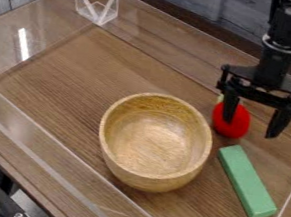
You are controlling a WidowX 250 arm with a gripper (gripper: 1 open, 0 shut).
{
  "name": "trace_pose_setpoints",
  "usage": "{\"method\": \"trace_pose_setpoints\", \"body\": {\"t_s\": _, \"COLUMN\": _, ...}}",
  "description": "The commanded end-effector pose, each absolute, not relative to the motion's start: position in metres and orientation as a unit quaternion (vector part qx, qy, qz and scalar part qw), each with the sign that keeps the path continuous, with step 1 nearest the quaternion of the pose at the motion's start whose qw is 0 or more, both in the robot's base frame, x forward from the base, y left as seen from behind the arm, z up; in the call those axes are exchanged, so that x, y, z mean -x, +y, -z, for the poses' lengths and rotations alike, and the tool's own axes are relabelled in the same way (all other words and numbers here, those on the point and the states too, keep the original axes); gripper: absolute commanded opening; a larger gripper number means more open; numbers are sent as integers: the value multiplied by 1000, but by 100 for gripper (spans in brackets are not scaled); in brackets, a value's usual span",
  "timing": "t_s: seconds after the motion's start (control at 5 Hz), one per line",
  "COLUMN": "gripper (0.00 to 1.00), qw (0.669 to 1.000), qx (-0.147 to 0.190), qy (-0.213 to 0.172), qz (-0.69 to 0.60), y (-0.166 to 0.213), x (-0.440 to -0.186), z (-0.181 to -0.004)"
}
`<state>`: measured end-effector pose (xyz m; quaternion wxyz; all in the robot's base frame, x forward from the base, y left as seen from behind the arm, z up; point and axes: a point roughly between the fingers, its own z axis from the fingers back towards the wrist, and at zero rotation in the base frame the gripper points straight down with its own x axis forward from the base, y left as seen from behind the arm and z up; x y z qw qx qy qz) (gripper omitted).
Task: Move the red fruit to the left
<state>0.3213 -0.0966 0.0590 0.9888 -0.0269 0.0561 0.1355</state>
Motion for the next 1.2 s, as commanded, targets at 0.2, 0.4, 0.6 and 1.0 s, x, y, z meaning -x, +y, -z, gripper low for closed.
{"method": "trace_pose_setpoints", "body": {"t_s": 0.2, "gripper": 100, "qw": 976, "qx": 47, "qy": 19, "qz": -210, "y": -94, "x": -347, "z": -62}}
{"method": "trace_pose_setpoints", "body": {"t_s": 0.4, "gripper": 100, "qw": 974, "qx": 51, "qy": 16, "qz": -221, "y": -102, "x": -353, "z": -57}}
{"method": "trace_pose_setpoints", "body": {"t_s": 0.6, "gripper": 100, "qw": 971, "qx": 54, "qy": 13, "qz": -234, "y": -100, "x": -352, "z": -48}}
{"method": "trace_pose_setpoints", "body": {"t_s": 1.0, "gripper": 0, "qw": 968, "qx": 58, "qy": 5, "qz": -245, "y": -89, "x": -351, "z": -42}}
